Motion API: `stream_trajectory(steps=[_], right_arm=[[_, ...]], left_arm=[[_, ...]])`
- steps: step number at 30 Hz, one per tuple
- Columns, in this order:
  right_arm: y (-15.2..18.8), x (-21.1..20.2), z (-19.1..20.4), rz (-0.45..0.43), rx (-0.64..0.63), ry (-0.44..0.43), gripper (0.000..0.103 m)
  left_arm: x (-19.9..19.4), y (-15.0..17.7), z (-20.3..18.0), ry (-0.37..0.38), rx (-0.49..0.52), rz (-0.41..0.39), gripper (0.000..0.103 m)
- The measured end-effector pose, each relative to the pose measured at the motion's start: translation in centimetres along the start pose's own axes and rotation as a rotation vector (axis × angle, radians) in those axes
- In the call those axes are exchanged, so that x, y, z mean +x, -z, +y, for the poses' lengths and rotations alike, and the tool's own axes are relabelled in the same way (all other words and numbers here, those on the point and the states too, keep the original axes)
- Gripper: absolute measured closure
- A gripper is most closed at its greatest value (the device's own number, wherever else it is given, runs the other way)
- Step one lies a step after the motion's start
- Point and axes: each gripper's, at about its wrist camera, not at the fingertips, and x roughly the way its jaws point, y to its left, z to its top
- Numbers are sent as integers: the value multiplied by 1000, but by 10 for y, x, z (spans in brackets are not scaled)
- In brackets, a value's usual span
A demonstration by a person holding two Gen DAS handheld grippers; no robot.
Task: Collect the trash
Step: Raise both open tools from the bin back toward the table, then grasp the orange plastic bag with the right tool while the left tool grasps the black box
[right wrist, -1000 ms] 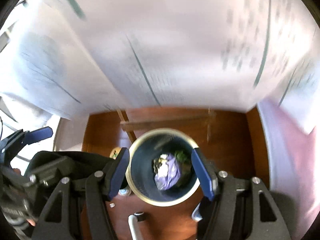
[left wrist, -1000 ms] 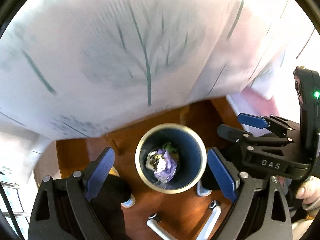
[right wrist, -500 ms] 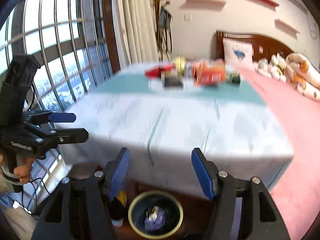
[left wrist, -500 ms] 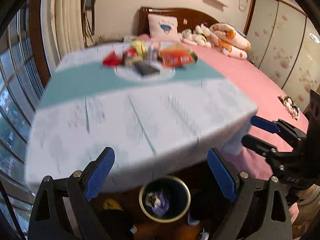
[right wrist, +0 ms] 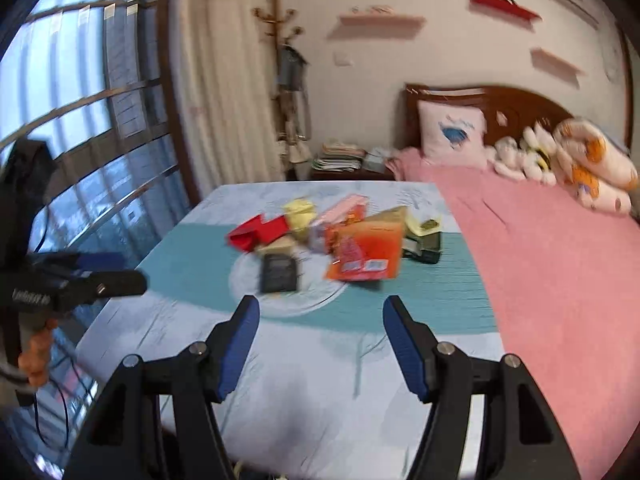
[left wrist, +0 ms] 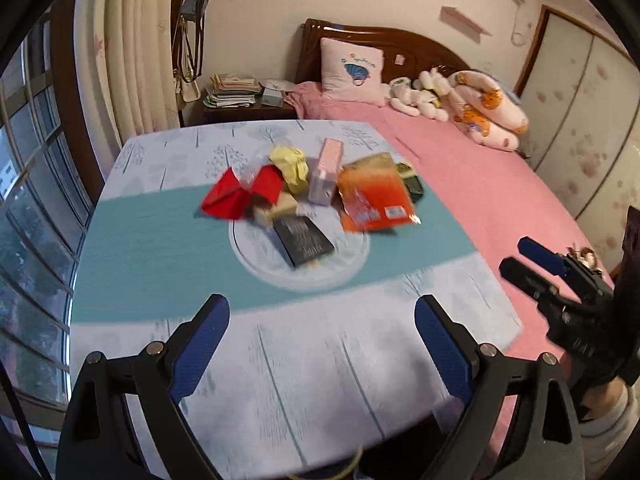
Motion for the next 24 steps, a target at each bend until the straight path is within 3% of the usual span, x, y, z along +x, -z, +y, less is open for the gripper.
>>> stream_trajectory(steps=[7,11,17,22,24], right_arm=[[-30,92,-67,101,195,-61,39],[-35,143,-94,155,291,-104,39],[-32,195,-106,208,343,-145,39],[-32,217,-103,222,332,-179,39],[-32,226,-100,235,323,-187,46]], left_arm=[[93,-48,6,-58,-64,89,10],[147,-55,14,-77,-134,168,10],[208,-52,29,-125,-274,274,10],[228,-51,24,-158,-273,287,10],[234,-50,22,-170,-265,293,10]])
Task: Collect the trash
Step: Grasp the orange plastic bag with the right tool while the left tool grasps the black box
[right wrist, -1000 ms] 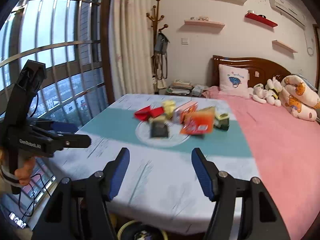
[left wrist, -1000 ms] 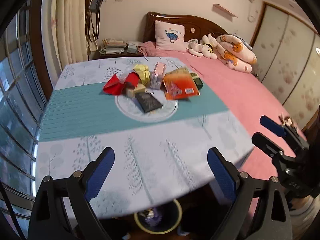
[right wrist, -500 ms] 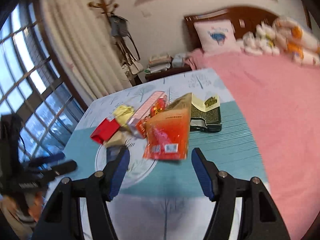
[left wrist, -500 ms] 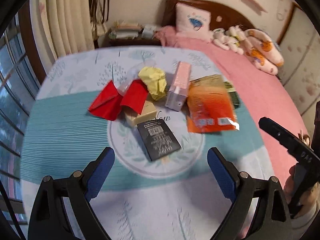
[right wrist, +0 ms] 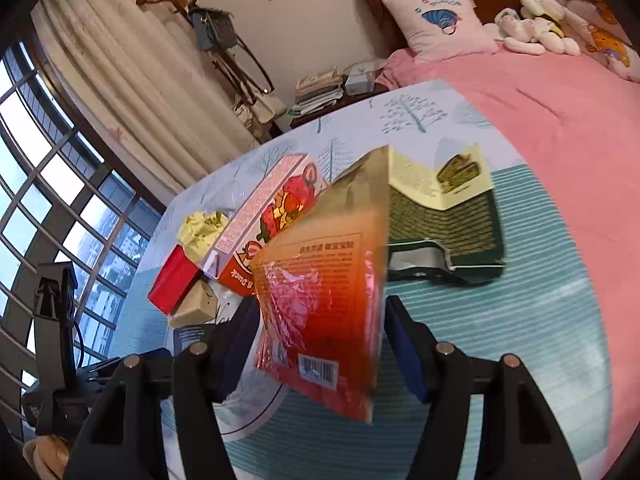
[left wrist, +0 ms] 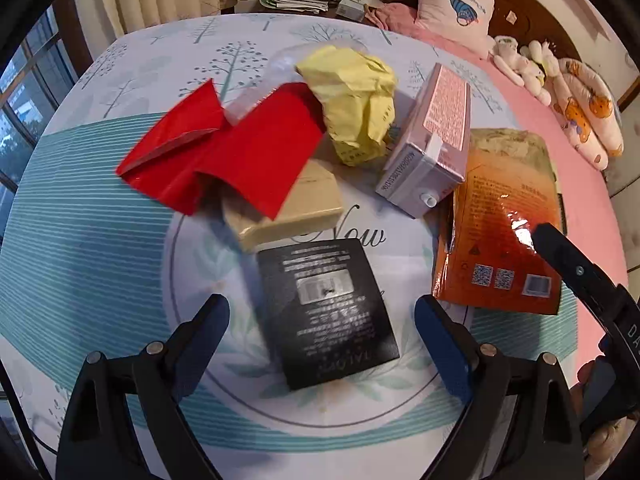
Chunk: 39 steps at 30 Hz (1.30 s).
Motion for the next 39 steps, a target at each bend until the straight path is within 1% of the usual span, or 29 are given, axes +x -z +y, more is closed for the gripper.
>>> stream_trajectory(steps=[1,3,5,6,7,8,9,11,14,17,20,25,29,33,36,39], right_arm=[[-1,4,0,9,-4,-1,48],[0,11,1,32,-11,-3,59],[2,14,2,38,-22,-4,66],[3,15,2,36,-26,-8,71],[4,14,2,33,-29,-13,74],[6,13,2,29,-30,-21,80],[7,11,2,23,-31,-29,82],[11,7,2,9,-40,-36,85],[15,0,6,-11,-63,-42,90],[20,-15,13,-41,-85,-59,93],[25,-34,22,-73,-102,-73,95],[39,-73,40,-126,-119,-99,95],[58,-112,57,-162,-123,-128,95],[86,-147,74,-179,-133,-157,96],[116,-173,86,-184,-127,-196,96],[148,-194,94,-179,-107,-242,96]], left_arm=[[4,0,-3,-19,2,-3,10],[6,-1,-8,-51,9,-20,10],[6,-1,-12,-68,5,-33,10],[5,0,-13,-75,2,-41,15],[4,1,-14,-91,3,-53,26],[3,1,-14,-108,9,-64,32],[0,3,-15,-117,16,-73,40],[-2,7,-12,-94,20,-76,40],[-6,12,-9,-80,23,-82,41],[-17,18,-5,-78,39,-101,41],[-35,23,-5,-57,59,-120,41],[-79,47,2,-22,89,-172,41],[-116,69,16,2,100,-196,41],[-153,99,34,33,116,-223,41],[-178,133,48,60,138,-229,41],[-193,168,60,96,165,-222,41]])
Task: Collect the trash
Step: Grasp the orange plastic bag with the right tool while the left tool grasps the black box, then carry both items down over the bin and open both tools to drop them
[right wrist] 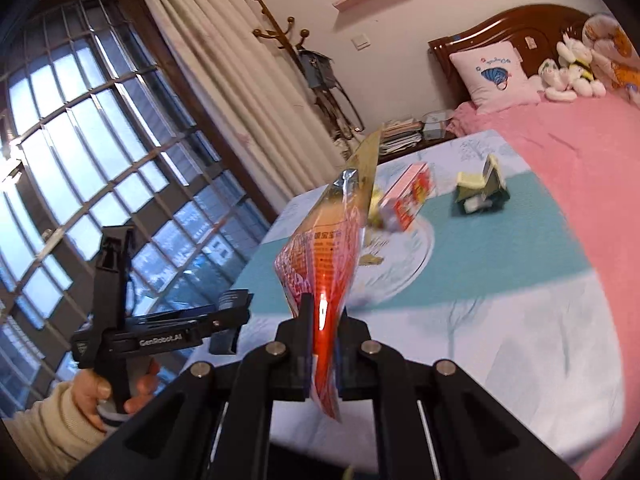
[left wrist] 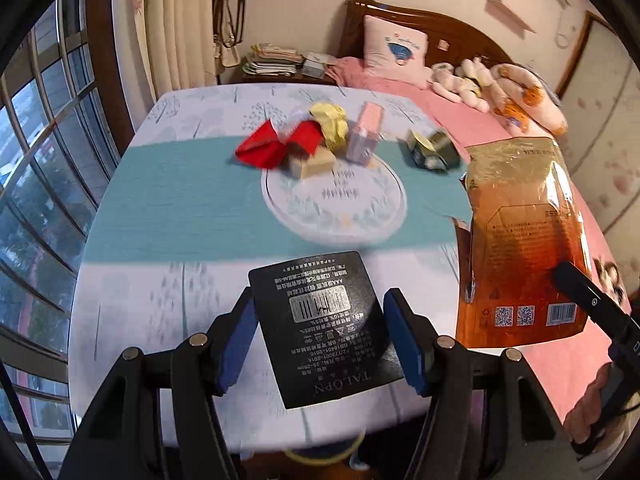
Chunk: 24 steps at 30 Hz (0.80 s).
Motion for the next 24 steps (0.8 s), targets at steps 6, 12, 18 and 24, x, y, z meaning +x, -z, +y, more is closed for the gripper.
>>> stream_trajectory(steps=[6,12,18,24], right_arm=[[69,-36,27,58,20,-62,96],[147,-48,42,191,8,-68,96],[215,-34,29,359,70,-42,96],[263,9,-17,496,216,27,95]], left_arm=[[-29,69,9,83,47,25,41],[-30,146,11,162,130,92,41],[-2,201,9,206,198,176,41],[58,231,8,219,229,310,41]])
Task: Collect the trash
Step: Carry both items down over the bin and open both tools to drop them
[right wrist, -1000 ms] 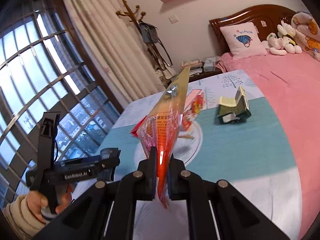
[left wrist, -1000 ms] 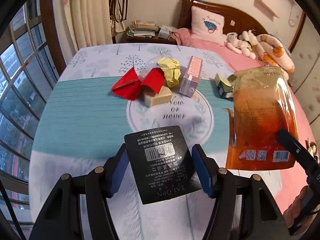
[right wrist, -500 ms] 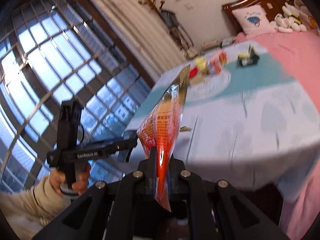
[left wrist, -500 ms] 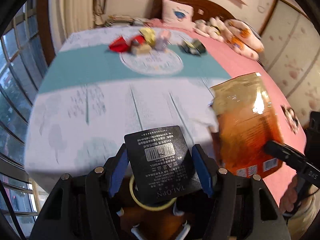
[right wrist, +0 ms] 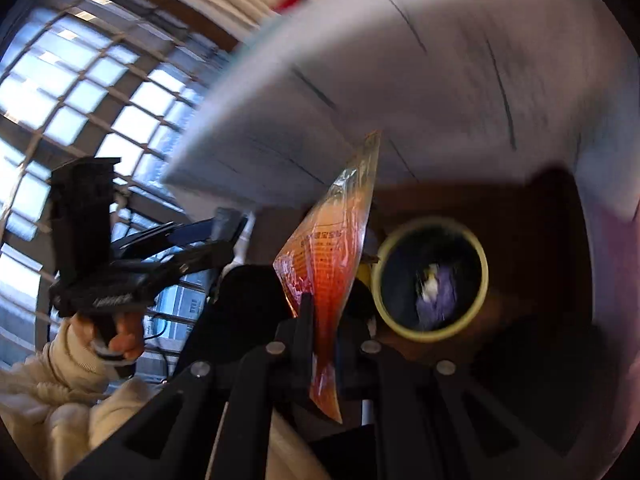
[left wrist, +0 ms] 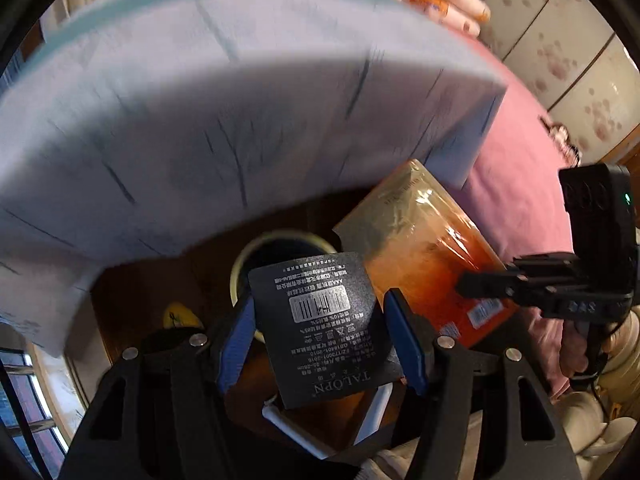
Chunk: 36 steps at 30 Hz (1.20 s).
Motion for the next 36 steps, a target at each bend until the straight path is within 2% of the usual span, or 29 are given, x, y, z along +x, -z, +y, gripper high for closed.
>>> stream_trajectory(steps=[4,9,15,21,28,31,34,35,36], right_arm=[[-1,49,-42,81,122,37,95],[-6,105,-81,169,233,79,95],[-15,161,-111,199,311,174,95],[-23,186,-125,219,332,215,93],[-21,198,-127,229,322,238,92],[-23,202,-129,226,323,266,90],[-24,205,-133,228,329,293,81],[-24,205,-134,226,334,299,70],[-25,204,-135,224,336,304,59]], left_arm=[[50,1,7,-42,32,61,41],[122,-2,22,-69,16,163,41],[181,-6,38,-125,-8,185,41],[214,-7,54,-149,-53,201,41],[224,0,65,-113,-72,198,40],[225,-2,63,-120,-74,202,40],[225,-3,64,-145,-78,208,38],[225,-4,64,-150,-79,207,36],[225,-4,65,-154,-83,206,25]])
